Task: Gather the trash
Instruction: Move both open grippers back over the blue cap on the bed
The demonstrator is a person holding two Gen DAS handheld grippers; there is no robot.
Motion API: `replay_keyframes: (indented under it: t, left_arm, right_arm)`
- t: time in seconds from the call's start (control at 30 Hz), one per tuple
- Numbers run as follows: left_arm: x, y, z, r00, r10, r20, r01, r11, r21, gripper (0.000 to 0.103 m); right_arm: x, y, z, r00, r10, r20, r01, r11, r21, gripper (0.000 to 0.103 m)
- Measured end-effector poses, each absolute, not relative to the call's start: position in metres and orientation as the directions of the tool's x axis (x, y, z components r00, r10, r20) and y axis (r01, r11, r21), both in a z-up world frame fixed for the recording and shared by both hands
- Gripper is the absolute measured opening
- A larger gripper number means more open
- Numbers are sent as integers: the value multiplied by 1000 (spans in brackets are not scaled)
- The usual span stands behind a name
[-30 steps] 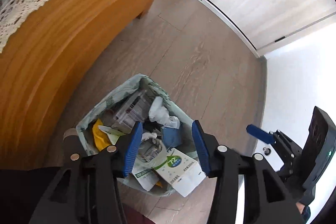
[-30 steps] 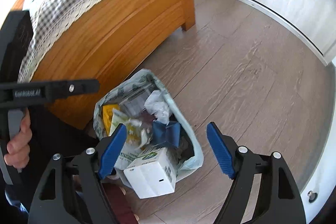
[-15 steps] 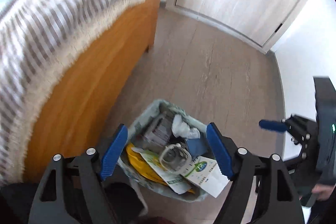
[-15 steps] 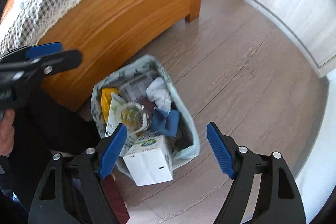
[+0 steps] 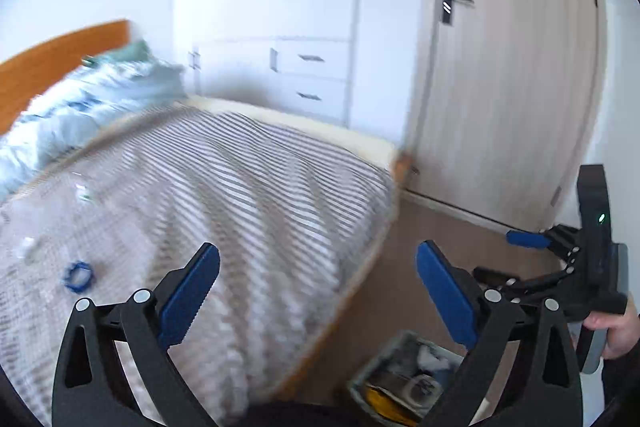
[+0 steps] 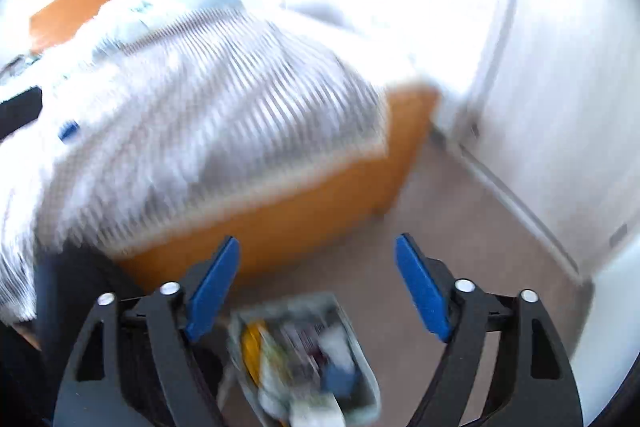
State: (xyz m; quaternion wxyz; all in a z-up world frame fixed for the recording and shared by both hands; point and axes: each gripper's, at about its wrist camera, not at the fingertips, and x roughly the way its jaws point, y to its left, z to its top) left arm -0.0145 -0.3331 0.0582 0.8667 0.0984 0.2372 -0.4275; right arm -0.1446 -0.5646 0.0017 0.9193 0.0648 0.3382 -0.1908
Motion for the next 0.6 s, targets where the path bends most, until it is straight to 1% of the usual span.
replay_keyframes:
  t: [0.03, 0.17, 0.27, 0.37, 0.5, 0.6]
  left_arm:
    - [-5, -319, 62, 545, -681, -489, 773, 634, -21, 95]
    - [38, -253, 70, 671, -566, -479, 661, 749, 40, 95]
    - [72, -204, 70, 733, -479, -482, 563, 826, 35, 95]
    - [102, -159, 66, 771, -415, -483, 484, 875, 21, 95]
    - [134, -104, 48, 806, -337, -486, 402, 915, 32, 95]
    - [157, -62, 35, 811, -285, -511, 318, 948, -25, 95]
  right_arm:
    - [-130, -557, 10, 727, -284, -625, 363, 932, -1, 83]
    - [-62, -518, 29, 785, -189, -589, 246, 969, 18, 83]
    - [-17, -481, 37, 816, -99, -570, 144, 989, 36, 83]
    - [26, -444, 40, 824, -16, -567, 47, 998, 41, 83]
    - [70, -395, 44, 806, 41, -591, -45, 999, 9, 83]
    - [99, -368, 44, 790, 79, -607, -104, 995, -6, 83]
